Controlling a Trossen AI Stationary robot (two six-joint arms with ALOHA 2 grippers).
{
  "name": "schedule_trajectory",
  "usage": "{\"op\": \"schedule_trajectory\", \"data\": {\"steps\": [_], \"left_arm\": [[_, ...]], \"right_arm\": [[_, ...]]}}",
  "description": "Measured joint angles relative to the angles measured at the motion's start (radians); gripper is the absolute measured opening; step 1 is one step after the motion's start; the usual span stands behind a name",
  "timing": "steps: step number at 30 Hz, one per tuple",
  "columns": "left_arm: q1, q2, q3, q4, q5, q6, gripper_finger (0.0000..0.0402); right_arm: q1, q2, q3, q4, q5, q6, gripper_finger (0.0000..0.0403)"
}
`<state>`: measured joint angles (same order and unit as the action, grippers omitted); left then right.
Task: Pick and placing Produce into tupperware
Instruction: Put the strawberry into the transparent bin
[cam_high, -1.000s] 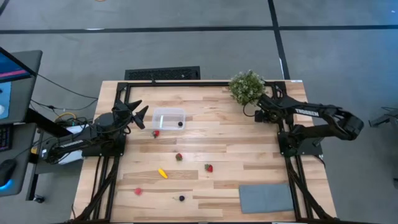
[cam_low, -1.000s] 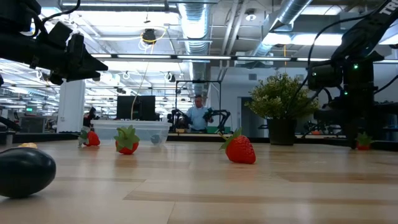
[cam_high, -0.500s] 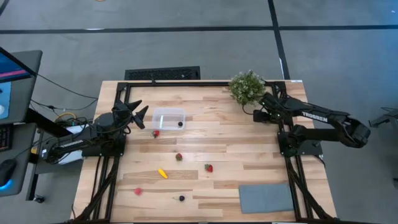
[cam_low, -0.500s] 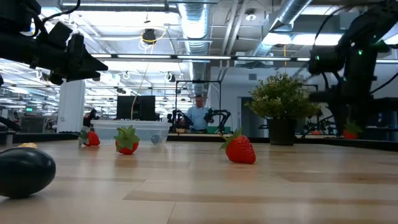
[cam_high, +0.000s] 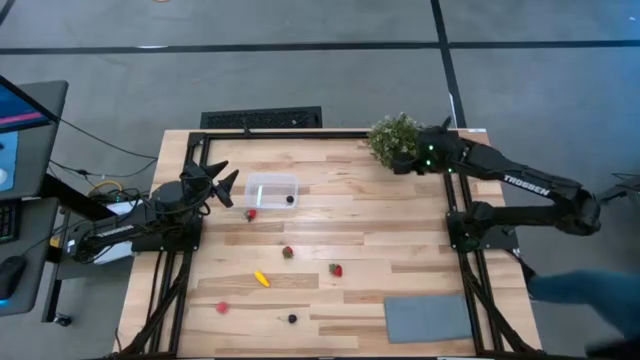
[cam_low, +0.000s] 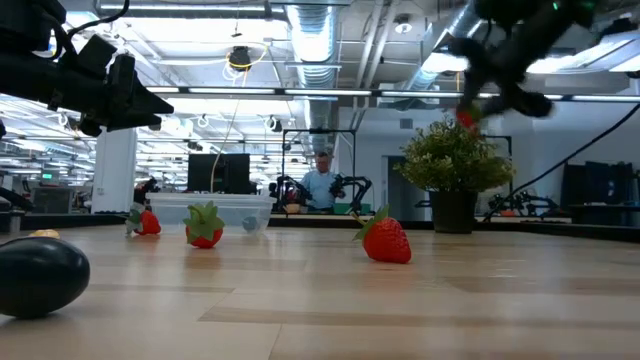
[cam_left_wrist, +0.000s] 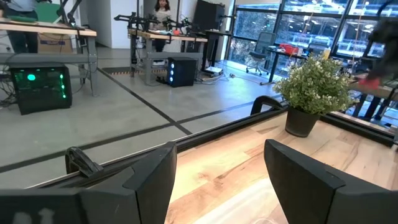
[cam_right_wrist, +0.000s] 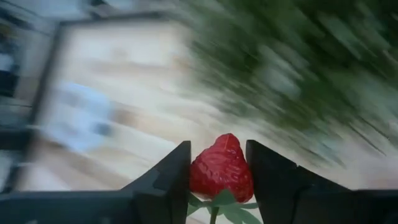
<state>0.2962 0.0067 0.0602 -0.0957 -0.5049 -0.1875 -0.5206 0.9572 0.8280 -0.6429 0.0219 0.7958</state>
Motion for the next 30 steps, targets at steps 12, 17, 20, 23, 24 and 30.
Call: {"op": "schedule_trajectory", "data": {"steps": [12, 17, 20, 23, 24, 30], "left_arm": [[0.000, 0.000, 0.000, 0.000, 0.000, 0.004, 0.0236], [0.000, 0.000, 0.000, 0.000, 0.000, 0.008, 0.0236], [0.000, 0.000, 0.000, 0.000, 0.000, 0.008, 0.0236], [0.000, 0.000, 0.000, 0.000, 0.000, 0.008, 0.0236], [0.000, 0.000, 0.000, 0.000, 0.000, 0.008, 0.0236], [0.000, 0.000, 0.000, 0.000, -0.004, 0.008, 0.0236]], "right_arm": [[0.154, 0.202, 0.221, 0.300, -0.001, -0.118, 0.0175], [0.196, 0.363, 0.336, 0.378, -0.045, -0.177, 0.0150], [0.213, 0.469, 0.412, 0.412, -0.083, -0.206, 0.0148], [0.228, 0.584, 0.505, 0.422, -0.140, -0.232, 0.0165], [0.233, 0.624, 0.535, 0.420, -0.161, -0.243, 0.0170], [0.258, 0.851, 0.729, 0.419, -0.269, -0.287, 0.0160]]}}
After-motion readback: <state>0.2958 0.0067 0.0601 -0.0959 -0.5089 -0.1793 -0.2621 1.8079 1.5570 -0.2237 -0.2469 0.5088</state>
